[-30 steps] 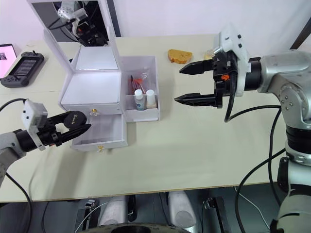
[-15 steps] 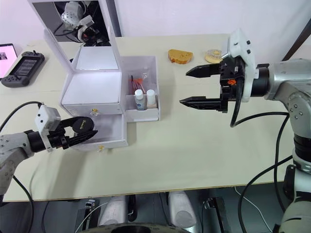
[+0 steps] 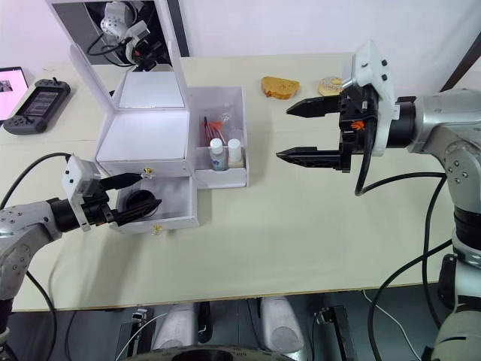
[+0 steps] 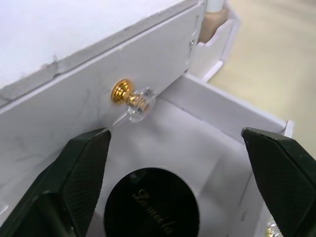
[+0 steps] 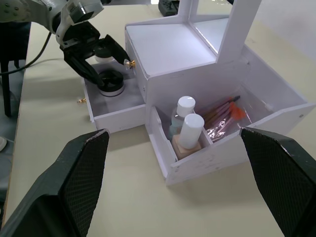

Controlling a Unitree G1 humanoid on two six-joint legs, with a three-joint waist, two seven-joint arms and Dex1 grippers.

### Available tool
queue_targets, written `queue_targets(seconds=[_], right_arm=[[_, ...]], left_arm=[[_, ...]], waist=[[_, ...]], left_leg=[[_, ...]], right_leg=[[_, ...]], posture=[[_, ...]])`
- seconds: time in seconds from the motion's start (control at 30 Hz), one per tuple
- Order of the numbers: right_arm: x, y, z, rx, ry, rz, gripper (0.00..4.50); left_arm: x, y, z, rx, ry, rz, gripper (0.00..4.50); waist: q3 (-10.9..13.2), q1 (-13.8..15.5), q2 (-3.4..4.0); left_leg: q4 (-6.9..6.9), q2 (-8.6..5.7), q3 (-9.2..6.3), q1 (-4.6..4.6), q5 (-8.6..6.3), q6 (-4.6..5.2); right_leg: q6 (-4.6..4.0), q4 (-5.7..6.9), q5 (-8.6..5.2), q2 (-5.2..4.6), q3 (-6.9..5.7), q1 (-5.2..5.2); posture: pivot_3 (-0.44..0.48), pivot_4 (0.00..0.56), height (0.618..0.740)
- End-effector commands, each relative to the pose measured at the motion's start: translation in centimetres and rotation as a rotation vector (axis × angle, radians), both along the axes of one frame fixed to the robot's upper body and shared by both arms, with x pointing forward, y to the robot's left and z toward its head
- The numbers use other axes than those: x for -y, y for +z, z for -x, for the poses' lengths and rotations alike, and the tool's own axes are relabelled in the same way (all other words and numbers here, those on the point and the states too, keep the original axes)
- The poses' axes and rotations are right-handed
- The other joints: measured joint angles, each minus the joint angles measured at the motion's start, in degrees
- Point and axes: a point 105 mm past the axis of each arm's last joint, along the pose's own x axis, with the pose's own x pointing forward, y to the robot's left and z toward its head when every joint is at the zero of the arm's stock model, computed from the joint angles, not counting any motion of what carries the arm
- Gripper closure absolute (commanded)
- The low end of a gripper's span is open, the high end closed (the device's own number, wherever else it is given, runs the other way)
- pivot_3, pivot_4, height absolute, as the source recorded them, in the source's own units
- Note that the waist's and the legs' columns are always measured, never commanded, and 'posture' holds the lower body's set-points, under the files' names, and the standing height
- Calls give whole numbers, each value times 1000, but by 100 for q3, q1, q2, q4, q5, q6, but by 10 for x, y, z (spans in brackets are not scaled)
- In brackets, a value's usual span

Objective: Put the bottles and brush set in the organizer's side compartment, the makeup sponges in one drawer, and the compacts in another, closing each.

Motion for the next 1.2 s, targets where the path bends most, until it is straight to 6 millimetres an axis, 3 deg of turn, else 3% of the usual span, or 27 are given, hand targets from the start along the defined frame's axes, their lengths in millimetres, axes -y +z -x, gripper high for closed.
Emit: queue_targets(seconds=[0.03,0.17,0.3,0.53,0.67,0.8,0.93,1.2], right_arm=[[-2,12,6,47,31,4,0],[-2,9,-3,38,30,-11,0],[-1,1,-12,35,46,-16,0],[20,-21,-44,107,-22,-29,0],[37,-36,-58,57,-74,-69,0],[61,-56,-72,40,-173,-21,0],[80,-67,-74,16,-242,-13,0],[82,-69,-68,11,-255,-3,0]], left_arm=[[2,29,8,67,-8,8,30],[-6,42,22,50,39,40,30],[-30,49,38,43,138,65,30],[-121,39,73,102,448,30,30],[-165,20,103,107,624,-21,30],[-186,-8,134,71,721,-44,30],[-207,-33,163,42,845,-33,30],[-209,-46,160,35,827,-27,30]], waist=[[0,4,0],[0,-32,0],[0,-33,-1],[0,-26,-2],[0,-27,-2],[-1,-27,-2],[-1,-26,-3],[-2,-35,-3]], left_leg=[[0,0,0,0,0,0],[0,0,-1,1,0,0],[-1,1,-4,3,0,0],[1,0,-2,5,0,0],[0,0,1,5,0,-1],[0,-1,7,5,0,-1],[-2,-1,8,5,-1,-2],[-3,0,6,12,-2,-4]], right_leg=[[0,0,0,0,0,0],[0,0,0,1,0,0],[0,3,-1,4,0,0],[-4,-1,-3,2,-2,2],[-5,-6,-3,-1,-2,2],[-7,-10,-3,-7,-2,3],[-8,-11,-3,-8,-1,1],[-11,-11,-2,-10,0,3]], posture=[[0,150,740],[0,150,740],[0,150,740],[0,150,740],[0,150,740],[0,150,740],[0,150,740],[0,150,740]])
